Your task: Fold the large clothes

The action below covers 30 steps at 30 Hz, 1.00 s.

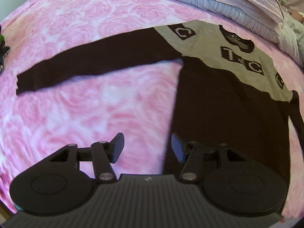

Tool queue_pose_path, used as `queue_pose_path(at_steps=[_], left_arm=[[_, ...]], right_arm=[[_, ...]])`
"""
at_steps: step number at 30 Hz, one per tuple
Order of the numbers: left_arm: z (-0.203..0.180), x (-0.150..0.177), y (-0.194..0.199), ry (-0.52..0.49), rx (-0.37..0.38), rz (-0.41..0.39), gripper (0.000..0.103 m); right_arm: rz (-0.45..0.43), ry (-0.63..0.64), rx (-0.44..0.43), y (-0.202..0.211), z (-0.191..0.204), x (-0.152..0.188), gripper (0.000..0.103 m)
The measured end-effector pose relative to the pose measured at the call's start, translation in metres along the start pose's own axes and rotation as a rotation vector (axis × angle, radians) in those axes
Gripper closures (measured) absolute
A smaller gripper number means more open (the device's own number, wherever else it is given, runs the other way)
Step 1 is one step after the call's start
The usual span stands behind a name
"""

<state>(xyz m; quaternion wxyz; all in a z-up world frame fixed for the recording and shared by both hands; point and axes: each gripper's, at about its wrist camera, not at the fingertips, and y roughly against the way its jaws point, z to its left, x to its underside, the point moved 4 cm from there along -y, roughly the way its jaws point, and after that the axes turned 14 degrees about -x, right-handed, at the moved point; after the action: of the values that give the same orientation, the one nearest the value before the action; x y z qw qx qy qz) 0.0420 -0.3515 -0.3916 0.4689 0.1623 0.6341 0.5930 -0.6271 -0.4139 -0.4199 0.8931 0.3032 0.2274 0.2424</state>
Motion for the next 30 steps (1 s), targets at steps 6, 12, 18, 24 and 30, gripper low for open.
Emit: queue_pose_path(at_steps=[6,12,18,24,30], left_arm=[[-0.035,0.019,0.015,0.044,-0.028,0.025,0.052],[-0.048,0.015,0.039,0.021,-0.062,-0.025,0.052],[-0.066,0.017,0.037,-0.005,-0.062,-0.013,0.052],[-0.066,0.033,0.025,-0.052,-0.095,0.020,0.052],[-0.039,0.030,0.029,-0.091,-0.155,-0.023,0.052]], right_arm=[[0.077,0.213,-0.040,-0.050,0.007,-0.018,0.103],[-0.149,0.572,-0.062,0.002,0.070,-0.089,0.103],[0.020,0.481,0.019,-0.023,0.055,-0.155,0.103],[0.201,0.340,0.269,-0.081,-0.027,-0.131,0.100],[0.023,0.545,0.251,-0.041,0.023,-0.083,0.072]])
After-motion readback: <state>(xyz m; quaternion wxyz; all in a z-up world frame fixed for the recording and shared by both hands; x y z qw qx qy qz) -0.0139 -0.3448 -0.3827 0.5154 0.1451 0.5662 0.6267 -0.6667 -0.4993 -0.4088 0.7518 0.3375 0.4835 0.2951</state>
